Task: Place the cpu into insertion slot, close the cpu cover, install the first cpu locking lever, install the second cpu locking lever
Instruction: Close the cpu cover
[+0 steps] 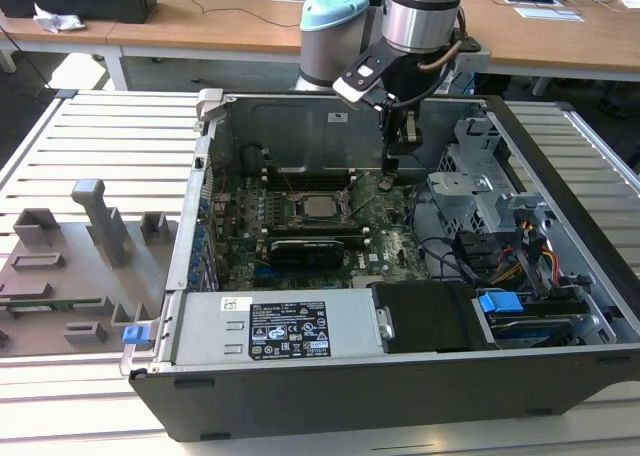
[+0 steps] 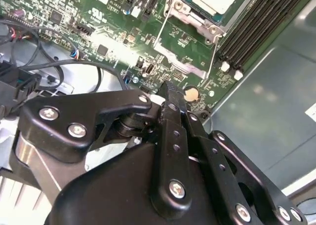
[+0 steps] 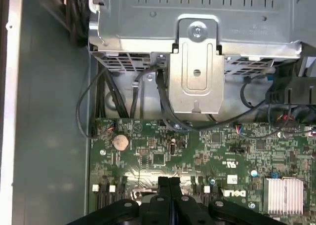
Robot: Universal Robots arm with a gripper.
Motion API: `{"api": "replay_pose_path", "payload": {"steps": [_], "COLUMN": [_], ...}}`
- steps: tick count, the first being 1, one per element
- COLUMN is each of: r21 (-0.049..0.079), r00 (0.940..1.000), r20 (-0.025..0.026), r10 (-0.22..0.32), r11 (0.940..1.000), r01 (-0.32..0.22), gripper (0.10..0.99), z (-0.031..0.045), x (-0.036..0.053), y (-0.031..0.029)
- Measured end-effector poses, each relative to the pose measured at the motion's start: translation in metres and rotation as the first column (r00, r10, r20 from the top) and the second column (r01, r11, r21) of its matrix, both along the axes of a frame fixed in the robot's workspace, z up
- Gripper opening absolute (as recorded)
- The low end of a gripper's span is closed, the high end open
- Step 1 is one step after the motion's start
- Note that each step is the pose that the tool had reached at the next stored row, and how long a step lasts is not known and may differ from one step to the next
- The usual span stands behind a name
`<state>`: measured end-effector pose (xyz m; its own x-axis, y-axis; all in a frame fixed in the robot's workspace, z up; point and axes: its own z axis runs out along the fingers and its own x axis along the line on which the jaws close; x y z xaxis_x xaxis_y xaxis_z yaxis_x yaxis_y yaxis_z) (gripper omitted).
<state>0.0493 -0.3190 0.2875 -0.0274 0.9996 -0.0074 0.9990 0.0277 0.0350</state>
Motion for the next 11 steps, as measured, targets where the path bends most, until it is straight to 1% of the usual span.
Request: {"api": "replay_pose_path", "payload": {"steps": [2,3,4,5,6,7,8,9,11], "r21": [0.000,0.000,0.000,0.000,0.000,0.000,0.000,0.000,0.000], "r00": [1.0000,1.0000,1.0000,0.9999,0.9998,0.9994,0.9990,0.9988,0.9988], "r20": [-0.0019,-0.0035,-0.0092,-0.0142,-0.0212,-0.0338,-0.0453,-0.0487,-0.0492], "r10": [0.000,0.000,0.000,0.000,0.000,0.000,0.000,0.001,0.001], "r11": [1.0000,1.0000,1.0000,1.0000,1.0000,1.0000,1.0000,1.0000,1.0000], "r01": [0.000,0.000,0.000,0.000,0.000,0.000,0.000,-0.001,-0.001], "gripper": [0.106,0.106,0.106,0.106,0.106,0.106,0.106,0.106,0.106], "z": [-0.0067,-0.0099,-0.0125,-0.0134,-0.0142,-0.0150,-0.0157,-0.0175,-0.0201], "x": [0.0035,0.0083,0.0129,0.0156,0.0183,0.0226,0.0250,0.0250,0.0244], "y": [0.0007,0.0013,0.0019,0.0024,0.0028,0.0033,0.0038,0.0038,0.0038]}}
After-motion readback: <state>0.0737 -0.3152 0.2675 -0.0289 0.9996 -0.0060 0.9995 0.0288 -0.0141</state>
